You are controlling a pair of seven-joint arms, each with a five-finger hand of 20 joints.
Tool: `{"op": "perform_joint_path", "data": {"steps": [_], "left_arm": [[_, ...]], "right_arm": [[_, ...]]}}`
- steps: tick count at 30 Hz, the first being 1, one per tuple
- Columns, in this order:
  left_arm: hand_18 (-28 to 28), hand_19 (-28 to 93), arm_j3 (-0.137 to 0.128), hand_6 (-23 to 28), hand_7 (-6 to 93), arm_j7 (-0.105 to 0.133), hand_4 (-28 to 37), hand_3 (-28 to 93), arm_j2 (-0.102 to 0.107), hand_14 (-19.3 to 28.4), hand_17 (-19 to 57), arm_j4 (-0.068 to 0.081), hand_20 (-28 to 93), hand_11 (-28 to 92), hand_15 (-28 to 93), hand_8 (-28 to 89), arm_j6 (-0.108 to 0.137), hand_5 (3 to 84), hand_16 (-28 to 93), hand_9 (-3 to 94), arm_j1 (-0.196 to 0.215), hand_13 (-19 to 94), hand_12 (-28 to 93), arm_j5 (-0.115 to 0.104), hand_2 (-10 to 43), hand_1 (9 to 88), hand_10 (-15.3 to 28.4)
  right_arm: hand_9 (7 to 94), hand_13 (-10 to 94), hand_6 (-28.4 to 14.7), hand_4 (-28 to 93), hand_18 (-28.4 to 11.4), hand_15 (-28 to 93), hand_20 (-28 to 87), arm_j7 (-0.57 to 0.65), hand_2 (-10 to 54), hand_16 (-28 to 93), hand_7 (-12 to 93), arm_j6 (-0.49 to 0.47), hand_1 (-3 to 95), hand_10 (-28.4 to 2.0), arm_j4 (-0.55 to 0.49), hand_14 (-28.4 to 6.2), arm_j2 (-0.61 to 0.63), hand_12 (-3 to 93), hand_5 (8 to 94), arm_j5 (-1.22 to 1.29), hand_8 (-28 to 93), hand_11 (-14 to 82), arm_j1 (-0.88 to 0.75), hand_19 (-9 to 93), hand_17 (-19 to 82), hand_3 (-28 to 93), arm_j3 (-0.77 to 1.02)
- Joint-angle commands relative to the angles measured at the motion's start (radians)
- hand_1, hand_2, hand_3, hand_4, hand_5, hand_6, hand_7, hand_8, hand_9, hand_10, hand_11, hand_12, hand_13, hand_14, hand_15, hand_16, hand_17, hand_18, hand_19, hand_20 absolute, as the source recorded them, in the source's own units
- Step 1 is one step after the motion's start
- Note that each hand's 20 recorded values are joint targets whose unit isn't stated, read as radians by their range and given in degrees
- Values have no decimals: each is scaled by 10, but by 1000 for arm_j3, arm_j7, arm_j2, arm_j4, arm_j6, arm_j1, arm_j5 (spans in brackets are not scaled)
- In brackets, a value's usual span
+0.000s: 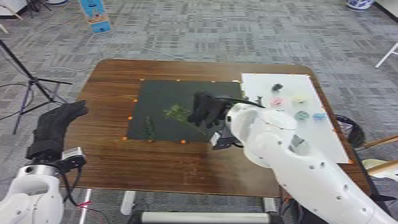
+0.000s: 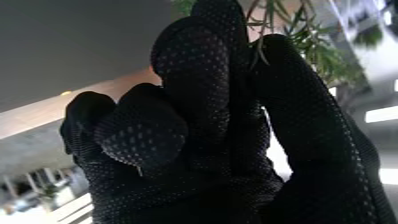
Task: Arrange flowers
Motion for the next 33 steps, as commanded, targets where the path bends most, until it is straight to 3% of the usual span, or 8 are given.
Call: {"op": "perform_joint_path", "data": {"steps": [1,7,11,16,19,33], "left_arm": [[69,14,10,24,143,-11,-283,722,-22,115,44,-11,143,162,99,-82,-17,517,-30,515,2,333,106,22,150,186,132],[72,14,22,24,144,-12,-283,721,-31,115,39,-14,141,163,98,-82,-18,516,-28,514,7,332,107,21,148,186,130],[73,15,30,25,144,-14,-283,722,-36,115,37,-14,140,163,98,-82,-24,516,-27,514,9,331,107,24,148,185,130],[74,15,35,26,143,-22,-283,722,-35,116,36,-13,140,163,97,-82,-34,517,-26,514,3,331,107,29,147,185,131],[75,16,34,28,141,-23,-283,722,-33,116,34,-14,140,163,97,-82,-39,517,-26,514,-1,331,107,31,146,185,130],[78,19,45,30,137,-43,-283,721,-31,119,32,-14,138,163,99,-81,-58,517,-22,513,-8,336,107,36,147,185,130]], "right_arm": [[937,862,-2,-122,-268,648,608,14,48,400,248,120,457,-120,101,-106,-97,264,896,-109,-28,400,6,932,478,613,-65],[937,871,-2,-128,-262,645,614,38,54,399,224,297,464,-117,163,-99,-120,259,894,-167,-43,407,-9,932,497,598,-124],[937,906,-4,-120,-243,613,611,46,67,390,192,380,493,-115,199,-69,-135,252,885,-182,-67,409,-20,932,540,544,-146],[937,937,-3,-116,-215,593,598,64,72,375,168,364,506,-108,221,-59,-163,224,864,-184,-21,427,-44,932,603,511,-130],[937,937,-1,-113,-208,608,600,75,87,353,160,338,508,-106,231,-59,-174,213,859,-191,-58,442,-47,932,615,490,-125],[937,937,3,-110,-207,627,614,167,125,332,168,349,484,-105,284,-60,-243,204,819,-59,-107,462,-58,932,620,477,-61]]}}
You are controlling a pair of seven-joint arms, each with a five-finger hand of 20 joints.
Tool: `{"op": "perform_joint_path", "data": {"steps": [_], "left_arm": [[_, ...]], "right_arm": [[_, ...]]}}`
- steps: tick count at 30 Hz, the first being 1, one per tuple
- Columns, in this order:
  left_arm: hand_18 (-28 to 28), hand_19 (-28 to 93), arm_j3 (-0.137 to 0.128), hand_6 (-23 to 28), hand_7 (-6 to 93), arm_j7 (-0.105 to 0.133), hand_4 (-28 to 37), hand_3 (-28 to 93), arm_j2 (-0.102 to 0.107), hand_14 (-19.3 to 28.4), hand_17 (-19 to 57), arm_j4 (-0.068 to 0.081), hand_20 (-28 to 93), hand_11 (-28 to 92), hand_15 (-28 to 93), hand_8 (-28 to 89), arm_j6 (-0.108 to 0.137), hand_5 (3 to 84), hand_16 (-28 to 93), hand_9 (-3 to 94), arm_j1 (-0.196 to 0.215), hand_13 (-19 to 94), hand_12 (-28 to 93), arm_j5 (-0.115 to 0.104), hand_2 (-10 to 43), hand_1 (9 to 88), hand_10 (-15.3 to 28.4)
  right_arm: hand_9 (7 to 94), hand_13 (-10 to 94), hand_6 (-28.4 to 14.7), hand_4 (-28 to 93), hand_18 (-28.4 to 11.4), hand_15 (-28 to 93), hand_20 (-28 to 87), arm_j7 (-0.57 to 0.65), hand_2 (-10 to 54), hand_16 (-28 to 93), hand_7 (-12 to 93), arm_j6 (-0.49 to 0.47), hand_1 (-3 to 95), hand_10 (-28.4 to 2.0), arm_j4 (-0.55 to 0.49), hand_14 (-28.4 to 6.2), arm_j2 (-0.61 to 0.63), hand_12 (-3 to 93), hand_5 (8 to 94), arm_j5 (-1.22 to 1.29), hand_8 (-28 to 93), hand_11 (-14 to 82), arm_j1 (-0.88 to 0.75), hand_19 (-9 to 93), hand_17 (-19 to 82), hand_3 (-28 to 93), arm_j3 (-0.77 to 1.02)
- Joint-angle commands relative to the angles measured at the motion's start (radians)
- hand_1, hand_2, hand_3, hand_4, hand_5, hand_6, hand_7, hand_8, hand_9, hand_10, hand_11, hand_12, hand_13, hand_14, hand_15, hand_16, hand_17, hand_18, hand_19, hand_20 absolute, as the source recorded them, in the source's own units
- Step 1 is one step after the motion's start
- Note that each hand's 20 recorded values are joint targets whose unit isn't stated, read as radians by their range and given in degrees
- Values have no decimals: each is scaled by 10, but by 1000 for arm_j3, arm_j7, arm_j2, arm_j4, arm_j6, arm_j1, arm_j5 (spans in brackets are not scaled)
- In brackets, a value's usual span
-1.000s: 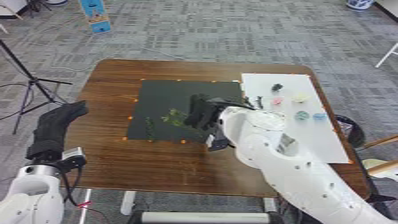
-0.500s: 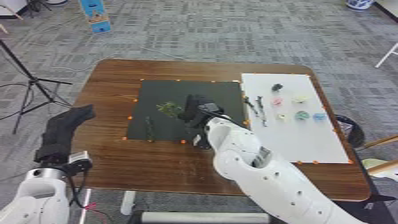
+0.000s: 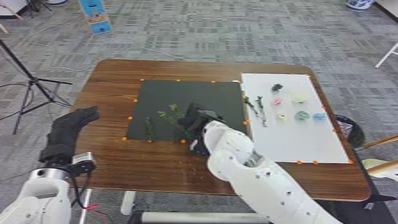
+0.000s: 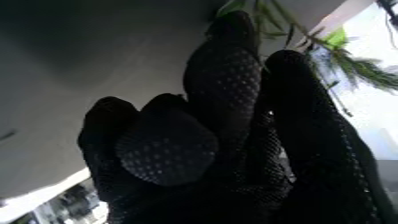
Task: Arrange flowers
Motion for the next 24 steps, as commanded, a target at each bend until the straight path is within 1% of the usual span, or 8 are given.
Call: {"op": "perform_joint_path", "data": {"steps": [1,5,8,10,12,16,18,24], "left_arm": [[79,19,0,30,137,-18,-283,722,-6,120,31,-9,138,163,100,-81,-20,517,-21,513,-1,337,107,8,146,185,130],[80,20,-6,31,137,-18,-283,724,-5,121,30,-11,138,163,100,-80,-19,515,-20,511,4,339,108,7,145,185,130],[80,20,-4,31,135,-17,-283,726,-5,123,30,-11,137,163,101,-80,-19,515,-19,510,3,340,109,7,138,183,130],[81,20,-2,31,135,-16,-283,727,-6,123,29,-9,138,163,101,-80,-23,515,-18,510,-1,341,109,10,134,183,130],[81,20,0,31,136,-11,-283,727,-5,124,29,-10,138,163,101,-79,-20,515,-18,510,0,343,110,9,128,184,130],[82,19,2,31,137,-10,-283,729,-4,124,29,-7,137,164,102,-79,-25,513,-17,509,-8,344,111,11,121,183,130],[82,19,1,31,136,-6,-283,729,-5,124,29,-9,137,164,102,-79,-20,513,-17,509,-6,344,111,9,120,184,130],[82,18,3,32,135,-8,-283,729,-8,124,29,-9,137,164,101,-79,-19,514,-17,509,-7,343,111,9,117,184,130]], "right_arm": [[937,937,4,-110,-207,628,614,43,126,331,169,6,482,-105,12,-60,-28,203,819,43,-110,463,-8,932,621,478,21],[937,937,7,-111,-211,634,610,42,136,321,165,9,453,-105,3,-60,-21,198,814,58,-118,473,-13,932,628,485,17],[937,937,3,-101,-216,642,604,34,122,301,159,16,363,-104,0,-60,-21,190,815,73,-119,478,-9,932,637,502,18],[937,937,-3,-98,-217,643,604,31,113,298,155,26,333,-105,-3,-61,-17,189,812,80,-117,477,-2,932,638,509,15],[937,937,-8,-100,-218,643,605,26,113,297,151,34,322,-105,-5,-61,-13,189,809,86,-116,477,6,932,638,509,10],[937,937,-11,-95,-219,641,607,24,116,299,148,33,317,-106,-2,-62,-12,189,806,91,-111,475,15,932,636,497,17],[937,937,-14,-92,-218,641,607,26,117,299,146,49,313,-105,-2,-62,-7,189,804,98,-110,475,20,932,635,497,13],[937,937,-17,-91,-220,638,608,18,119,301,143,73,307,-107,-12,-63,5,189,799,121,-107,473,34,932,633,498,16]]}}
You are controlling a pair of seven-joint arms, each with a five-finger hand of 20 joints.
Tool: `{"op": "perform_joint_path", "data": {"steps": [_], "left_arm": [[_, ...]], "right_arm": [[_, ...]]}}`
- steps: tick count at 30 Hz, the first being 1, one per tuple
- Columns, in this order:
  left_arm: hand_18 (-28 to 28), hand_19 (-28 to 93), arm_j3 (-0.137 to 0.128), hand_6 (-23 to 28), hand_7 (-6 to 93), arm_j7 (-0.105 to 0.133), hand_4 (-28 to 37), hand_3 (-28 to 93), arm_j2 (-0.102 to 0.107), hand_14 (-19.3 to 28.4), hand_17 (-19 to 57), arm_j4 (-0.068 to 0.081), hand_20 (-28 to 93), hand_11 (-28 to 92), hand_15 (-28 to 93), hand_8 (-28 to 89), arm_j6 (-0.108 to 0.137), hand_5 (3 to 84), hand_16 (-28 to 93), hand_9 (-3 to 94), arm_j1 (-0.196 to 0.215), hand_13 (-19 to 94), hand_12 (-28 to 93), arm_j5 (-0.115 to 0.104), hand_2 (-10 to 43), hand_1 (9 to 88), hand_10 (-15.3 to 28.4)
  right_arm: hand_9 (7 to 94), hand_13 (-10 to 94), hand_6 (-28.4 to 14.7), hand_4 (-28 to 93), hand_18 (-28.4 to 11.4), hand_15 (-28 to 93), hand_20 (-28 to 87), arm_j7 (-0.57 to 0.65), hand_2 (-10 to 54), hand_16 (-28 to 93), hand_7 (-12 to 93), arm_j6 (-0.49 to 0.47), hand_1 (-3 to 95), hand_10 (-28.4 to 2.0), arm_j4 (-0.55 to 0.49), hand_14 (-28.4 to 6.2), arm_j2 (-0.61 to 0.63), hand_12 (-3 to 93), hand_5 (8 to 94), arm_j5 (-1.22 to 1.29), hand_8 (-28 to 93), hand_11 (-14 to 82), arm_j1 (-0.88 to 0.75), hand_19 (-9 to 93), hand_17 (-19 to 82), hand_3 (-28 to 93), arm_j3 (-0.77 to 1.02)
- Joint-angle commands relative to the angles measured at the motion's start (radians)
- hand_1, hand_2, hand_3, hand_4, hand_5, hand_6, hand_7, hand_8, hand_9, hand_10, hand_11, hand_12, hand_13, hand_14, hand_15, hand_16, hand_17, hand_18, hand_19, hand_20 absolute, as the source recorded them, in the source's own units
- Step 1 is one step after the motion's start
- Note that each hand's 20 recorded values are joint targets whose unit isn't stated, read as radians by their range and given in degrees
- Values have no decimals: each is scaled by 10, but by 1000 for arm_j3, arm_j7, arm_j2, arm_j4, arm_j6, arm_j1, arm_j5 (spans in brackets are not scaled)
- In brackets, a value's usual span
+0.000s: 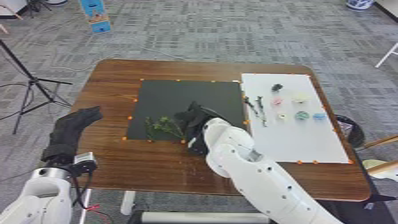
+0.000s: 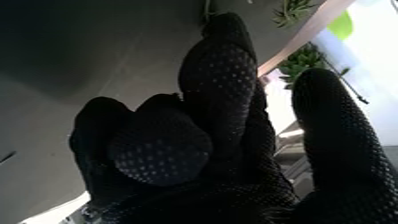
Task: Arrange flowers
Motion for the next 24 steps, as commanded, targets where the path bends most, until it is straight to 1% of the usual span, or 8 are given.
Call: {"op": "perform_joint_path", "data": {"steps": [1,5,8,10,11,15,19,24], "left_arm": [[82,18,2,32,136,0,-283,729,-8,124,28,-9,138,164,101,-79,-5,514,-17,509,-1,343,111,5,117,184,130],[82,18,3,33,135,1,-283,726,-10,124,29,-9,138,164,102,-79,-8,514,-17,509,1,345,111,7,117,186,130],[83,18,-7,32,135,5,-283,727,-10,124,28,-11,138,164,102,-79,-4,513,-17,509,10,345,110,4,117,186,131],[83,18,-12,32,135,8,-283,726,-9,124,28,-11,138,165,102,-79,2,513,-17,509,13,345,111,0,117,186,131],[83,18,-12,32,136,7,-283,726,-9,124,28,-8,138,165,102,-79,3,513,-17,509,8,344,111,1,116,186,131],[83,18,-13,31,136,5,-283,727,-8,124,28,-7,137,165,102,-79,4,512,-17,509,4,344,111,2,116,185,131],[84,17,-9,31,136,2,-283,726,-12,124,25,-8,136,164,102,-79,1,512,-18,509,2,345,111,4,116,186,130],[91,21,-7,30,137,7,-283,725,-16,123,15,-9,136,165,103,-79,2,511,-17,508,3,344,112,3,117,186,130]], "right_arm": [[937,937,-19,-90,-220,638,608,-12,119,301,142,43,305,-108,-23,-63,15,189,797,27,-107,472,25,932,633,498,4],[937,937,-21,-90,-221,632,608,-65,119,303,141,79,299,-110,-46,-64,26,191,792,84,-105,464,17,932,627,500,22],[937,934,-21,-91,-231,536,545,-157,119,375,147,100,300,-118,-76,-69,48,225,765,213,-97,374,10,932,562,498,32],[914,884,-28,-91,-241,485,506,-215,121,381,145,127,302,-133,-90,-96,63,240,733,272,-94,291,10,901,487,495,22],[880,836,-38,-90,-247,454,500,-238,121,376,139,105,302,-152,-103,-119,66,242,700,315,-89,237,2,863,427,496,36],[785,714,-51,-100,-249,463,542,-277,121,338,132,165,282,-176,-130,-170,90,216,620,358,-85,181,11,766,324,528,-3],[730,641,-51,-109,-244,471,558,-381,121,330,130,59,248,-170,-115,-190,90,196,564,389,-83,152,-10,713,272,565,29],[681,560,-51,-135,-238,491,569,-430,154,334,105,-126,180,-159,-107,-210,85,158,464,241,-77,102,-33,659,212,576,57]]}}
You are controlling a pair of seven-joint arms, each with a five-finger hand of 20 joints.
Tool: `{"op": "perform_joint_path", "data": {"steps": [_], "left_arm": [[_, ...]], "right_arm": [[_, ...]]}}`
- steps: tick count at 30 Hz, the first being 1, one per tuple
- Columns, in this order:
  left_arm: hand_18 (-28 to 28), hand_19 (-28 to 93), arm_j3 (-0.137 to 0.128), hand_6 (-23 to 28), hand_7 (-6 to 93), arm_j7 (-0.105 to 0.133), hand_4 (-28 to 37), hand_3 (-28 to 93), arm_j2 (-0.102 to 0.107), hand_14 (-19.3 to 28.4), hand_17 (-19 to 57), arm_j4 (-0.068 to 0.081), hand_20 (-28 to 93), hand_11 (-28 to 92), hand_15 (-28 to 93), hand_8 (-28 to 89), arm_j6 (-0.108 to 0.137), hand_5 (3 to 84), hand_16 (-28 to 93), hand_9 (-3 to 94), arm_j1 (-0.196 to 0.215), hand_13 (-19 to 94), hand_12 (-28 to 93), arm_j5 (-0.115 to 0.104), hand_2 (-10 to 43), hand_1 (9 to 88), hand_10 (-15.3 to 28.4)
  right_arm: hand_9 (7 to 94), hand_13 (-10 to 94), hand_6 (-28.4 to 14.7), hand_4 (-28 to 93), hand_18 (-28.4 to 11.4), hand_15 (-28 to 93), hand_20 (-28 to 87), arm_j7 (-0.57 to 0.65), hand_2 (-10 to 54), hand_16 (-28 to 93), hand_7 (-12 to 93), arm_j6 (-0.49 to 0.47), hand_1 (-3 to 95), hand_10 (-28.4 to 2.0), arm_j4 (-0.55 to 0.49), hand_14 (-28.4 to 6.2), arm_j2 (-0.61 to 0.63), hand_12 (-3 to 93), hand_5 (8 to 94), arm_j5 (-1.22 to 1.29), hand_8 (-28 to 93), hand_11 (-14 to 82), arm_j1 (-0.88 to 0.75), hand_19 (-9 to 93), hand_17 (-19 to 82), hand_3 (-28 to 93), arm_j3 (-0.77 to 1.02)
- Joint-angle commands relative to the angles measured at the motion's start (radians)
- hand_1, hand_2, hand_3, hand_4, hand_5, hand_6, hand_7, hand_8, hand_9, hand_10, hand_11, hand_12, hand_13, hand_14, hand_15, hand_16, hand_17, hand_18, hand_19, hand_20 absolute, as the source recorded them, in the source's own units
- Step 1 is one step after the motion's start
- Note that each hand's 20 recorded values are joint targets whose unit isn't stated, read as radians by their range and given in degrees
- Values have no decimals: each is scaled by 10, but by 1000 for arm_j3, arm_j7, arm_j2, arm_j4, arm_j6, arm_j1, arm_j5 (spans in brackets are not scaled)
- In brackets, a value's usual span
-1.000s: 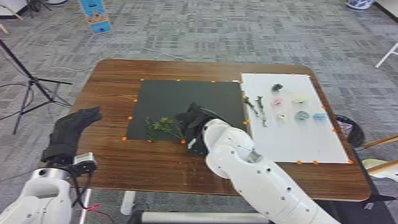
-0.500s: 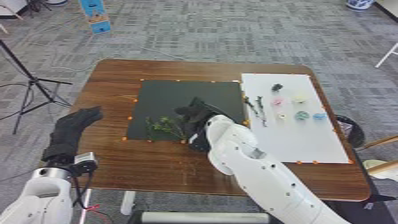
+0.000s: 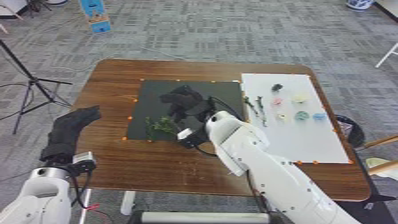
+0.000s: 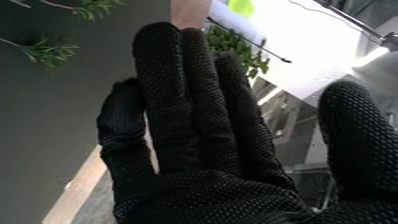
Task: Arrange flowers
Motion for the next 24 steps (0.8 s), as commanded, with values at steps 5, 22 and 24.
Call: {"op": "perform_joint_path", "data": {"steps": [5,22,24], "left_arm": [[94,24,-1,28,139,6,-283,726,-15,123,12,-9,134,164,102,-79,0,510,-16,508,-2,344,112,2,117,185,129],[101,31,18,27,141,-8,-283,725,-15,125,4,-4,133,164,102,-80,-12,508,-14,507,-19,344,112,6,118,185,128],[101,32,17,27,141,-9,-283,725,-15,125,4,-4,133,164,102,-80,-13,508,-13,507,-17,343,112,6,118,185,129]], "right_arm": [[627,450,-43,-162,-226,536,586,-183,195,346,100,-422,132,-147,31,-232,-18,114,361,-272,-76,77,-48,611,136,579,74],[544,402,-35,-173,-219,547,579,-206,215,350,118,-423,112,-140,77,-233,-34,84,304,-569,-84,64,-32,590,109,602,56],[542,404,-36,-174,-219,550,580,-208,215,349,119,-415,113,-140,79,-232,-35,83,303,-572,-84,64,-31,592,111,601,56]]}}
